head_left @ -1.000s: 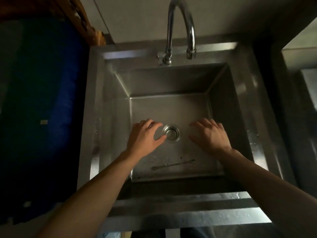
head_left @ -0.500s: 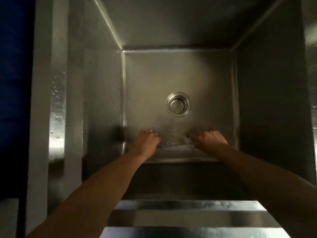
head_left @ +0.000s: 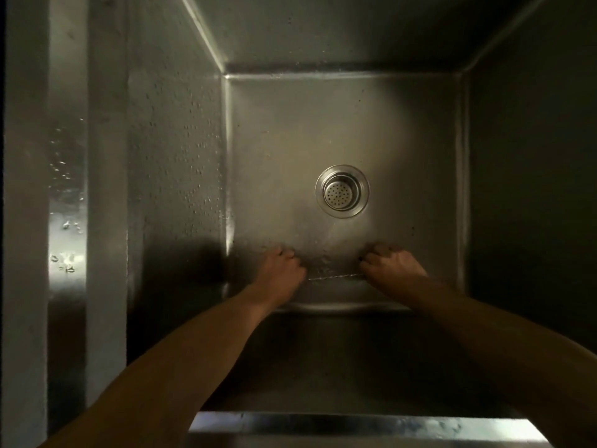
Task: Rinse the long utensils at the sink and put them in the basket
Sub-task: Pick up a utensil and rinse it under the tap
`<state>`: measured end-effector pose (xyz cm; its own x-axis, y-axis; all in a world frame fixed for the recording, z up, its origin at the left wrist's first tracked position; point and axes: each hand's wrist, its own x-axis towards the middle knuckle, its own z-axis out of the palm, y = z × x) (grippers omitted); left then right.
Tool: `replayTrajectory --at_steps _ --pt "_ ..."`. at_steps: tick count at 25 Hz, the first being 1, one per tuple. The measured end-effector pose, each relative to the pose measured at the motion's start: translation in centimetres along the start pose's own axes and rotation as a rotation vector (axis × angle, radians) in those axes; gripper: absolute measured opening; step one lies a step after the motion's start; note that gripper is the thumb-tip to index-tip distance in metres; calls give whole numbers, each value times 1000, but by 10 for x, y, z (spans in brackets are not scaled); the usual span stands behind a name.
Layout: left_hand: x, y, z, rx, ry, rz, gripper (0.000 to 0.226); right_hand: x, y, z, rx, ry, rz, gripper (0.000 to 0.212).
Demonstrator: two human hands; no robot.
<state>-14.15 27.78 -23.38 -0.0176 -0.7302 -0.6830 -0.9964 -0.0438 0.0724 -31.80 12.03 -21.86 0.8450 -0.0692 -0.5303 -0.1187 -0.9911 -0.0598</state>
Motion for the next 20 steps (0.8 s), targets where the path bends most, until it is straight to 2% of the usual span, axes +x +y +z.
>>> replayTrajectory --at_steps 4,8,11,15,18,20 --pt "4 5 6 -10 29 -3 27 5 0 5 4 -24 -18 29" --pt "3 8 11 -18 50 9 28 0 1 -3 36 38 -23 39" --pt "-2 7 3 -56 101 2 34 -5 7 -10 73 16 15 41" --pt "-17 -8 -34 -88 263 -36 34 -17 21 -39 132 79 122 46" --pt "-29 -28 -76 -94 364 -81 22 -27 37 -66 198 120 181 32" --pt "-39 -41 -105 -100 440 -84 17 -34 52 -90 243 141 253 30"
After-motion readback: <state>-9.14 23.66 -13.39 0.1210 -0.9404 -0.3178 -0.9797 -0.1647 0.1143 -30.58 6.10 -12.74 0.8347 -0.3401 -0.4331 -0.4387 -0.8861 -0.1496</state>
